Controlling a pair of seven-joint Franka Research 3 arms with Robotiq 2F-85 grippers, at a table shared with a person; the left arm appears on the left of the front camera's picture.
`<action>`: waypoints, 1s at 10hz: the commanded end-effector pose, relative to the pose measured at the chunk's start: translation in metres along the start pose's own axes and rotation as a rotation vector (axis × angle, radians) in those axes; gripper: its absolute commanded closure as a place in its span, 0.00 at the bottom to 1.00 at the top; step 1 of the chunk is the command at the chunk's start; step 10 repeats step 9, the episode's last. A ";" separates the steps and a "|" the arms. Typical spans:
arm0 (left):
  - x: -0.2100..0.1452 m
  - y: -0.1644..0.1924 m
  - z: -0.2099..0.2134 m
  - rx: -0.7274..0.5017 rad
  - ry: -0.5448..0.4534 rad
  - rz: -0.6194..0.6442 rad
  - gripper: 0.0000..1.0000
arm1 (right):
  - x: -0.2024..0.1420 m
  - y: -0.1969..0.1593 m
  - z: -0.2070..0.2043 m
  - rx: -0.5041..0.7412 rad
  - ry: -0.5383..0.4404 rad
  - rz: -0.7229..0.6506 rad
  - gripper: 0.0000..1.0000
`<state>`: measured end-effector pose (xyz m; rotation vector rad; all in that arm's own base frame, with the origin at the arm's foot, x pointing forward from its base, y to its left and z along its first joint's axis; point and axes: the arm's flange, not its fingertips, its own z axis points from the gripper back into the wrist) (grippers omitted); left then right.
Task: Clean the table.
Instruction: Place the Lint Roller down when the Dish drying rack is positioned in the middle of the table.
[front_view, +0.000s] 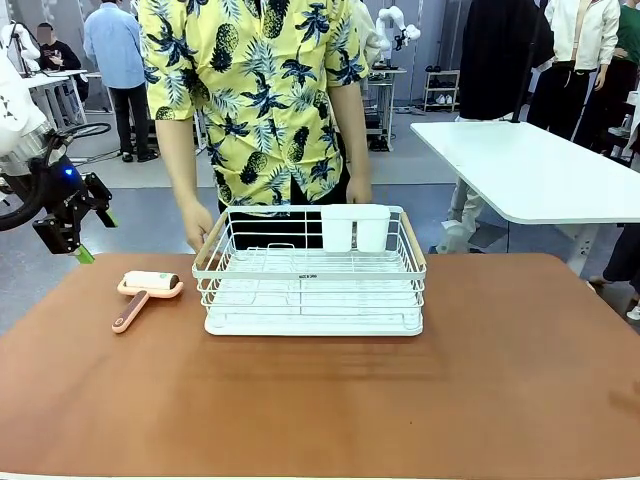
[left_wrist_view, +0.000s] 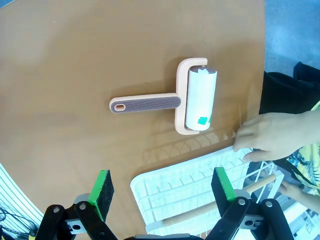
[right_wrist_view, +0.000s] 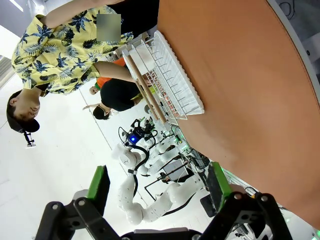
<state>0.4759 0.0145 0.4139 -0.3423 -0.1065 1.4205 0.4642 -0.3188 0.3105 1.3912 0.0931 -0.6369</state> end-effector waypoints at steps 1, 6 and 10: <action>0.001 0.002 -0.001 -0.005 -0.001 -0.009 0.00 | -0.003 0.001 0.000 -0.005 0.002 0.008 0.00; 0.001 0.002 -0.001 -0.005 -0.001 -0.009 0.00 | -0.003 0.001 0.000 -0.005 0.002 0.008 0.00; 0.001 0.002 -0.001 -0.005 -0.001 -0.009 0.00 | -0.003 0.001 0.000 -0.005 0.002 0.008 0.00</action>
